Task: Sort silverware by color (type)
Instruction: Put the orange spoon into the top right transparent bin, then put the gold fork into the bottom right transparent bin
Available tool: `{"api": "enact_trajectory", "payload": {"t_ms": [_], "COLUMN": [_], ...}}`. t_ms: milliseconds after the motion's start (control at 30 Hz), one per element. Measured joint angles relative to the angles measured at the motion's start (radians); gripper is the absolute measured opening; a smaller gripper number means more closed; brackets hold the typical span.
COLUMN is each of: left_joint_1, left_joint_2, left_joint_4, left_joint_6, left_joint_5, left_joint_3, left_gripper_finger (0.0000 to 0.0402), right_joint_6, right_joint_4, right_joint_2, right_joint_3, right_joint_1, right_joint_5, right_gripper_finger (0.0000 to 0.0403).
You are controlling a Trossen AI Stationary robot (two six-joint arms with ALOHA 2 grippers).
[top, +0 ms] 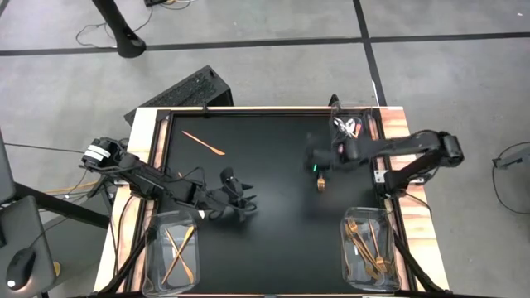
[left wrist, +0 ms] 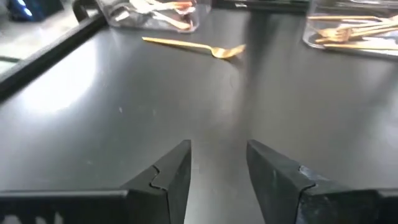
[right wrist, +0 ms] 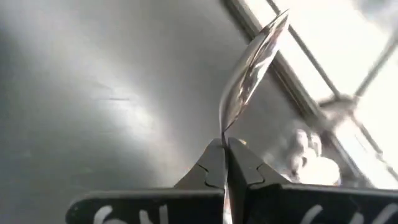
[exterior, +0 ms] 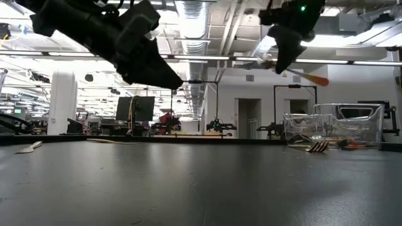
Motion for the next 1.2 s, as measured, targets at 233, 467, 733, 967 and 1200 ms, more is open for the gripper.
{"api": "enact_trajectory", "payload": {"t_ms": [233, 467, 733, 967, 1200], "left_joint_1": [-0.015, -0.046, -0.071, -0.081, -0.081], "left_joint_2": [0.0, 0.0, 0.0, 0.0, 0.0], "left_joint_4": [-0.027, -0.033, -0.049, -0.072, -0.071], "left_joint_6": [-0.044, -0.046, -0.061, -0.078, -0.079], "left_joint_5": [0.008, 0.006, 0.001, -0.067, -0.079], "left_joint_3": [0.001, 0.001, 0.001, 0.001, 0.001], "left_gripper_finger": [0.0146, 0.0146, 0.0146, 0.0146, 0.0146], "right_joint_6": [-0.045, -0.081, -0.051, 0.068, 0.291], "right_joint_4": [-0.161, -0.212, -0.215, -0.123, -0.102], "right_joint_2": [-0.103, -0.107, -0.096, -0.094, 0.0], "right_joint_3": [0.001, -0.002, -0.002, -0.002, -0.015], "right_joint_1": [-0.27, -0.481, -0.523, -0.339, -0.128], "right_joint_5": [0.049, 0.031, -0.003, -0.139, -0.166], "right_gripper_finger": [0.0011, 0.0049, 0.0134, 0.0172, 0.0151]}}
